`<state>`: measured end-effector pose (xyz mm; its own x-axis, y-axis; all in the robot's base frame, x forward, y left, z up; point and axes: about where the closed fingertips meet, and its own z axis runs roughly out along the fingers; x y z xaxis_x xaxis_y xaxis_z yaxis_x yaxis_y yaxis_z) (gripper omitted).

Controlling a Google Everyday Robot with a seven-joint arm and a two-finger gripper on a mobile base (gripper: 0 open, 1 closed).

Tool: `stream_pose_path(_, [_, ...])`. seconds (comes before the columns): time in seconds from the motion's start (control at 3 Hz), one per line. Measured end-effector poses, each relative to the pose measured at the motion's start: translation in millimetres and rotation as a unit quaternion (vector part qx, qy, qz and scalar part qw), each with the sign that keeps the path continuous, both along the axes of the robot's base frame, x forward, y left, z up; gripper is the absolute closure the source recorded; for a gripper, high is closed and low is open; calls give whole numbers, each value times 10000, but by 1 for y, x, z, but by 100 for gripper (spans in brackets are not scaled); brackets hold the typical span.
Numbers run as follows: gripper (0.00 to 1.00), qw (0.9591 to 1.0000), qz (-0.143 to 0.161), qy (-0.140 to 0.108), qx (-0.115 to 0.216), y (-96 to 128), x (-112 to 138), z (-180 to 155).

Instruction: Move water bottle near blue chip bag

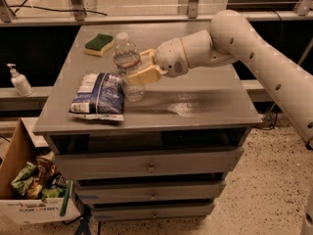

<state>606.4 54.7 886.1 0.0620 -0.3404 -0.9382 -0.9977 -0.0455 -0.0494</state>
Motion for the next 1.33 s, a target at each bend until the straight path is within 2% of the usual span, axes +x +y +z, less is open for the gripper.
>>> stream_pose_path(0.67, [12, 10000, -1, 1, -2, 0, 0, 1])
stream_pose_path(1.0, [0, 9999, -45, 65, -142, -3, -2, -6])
stream_pose_path(1.33, [0, 9996, -93, 94, -240, -7, -2, -9])
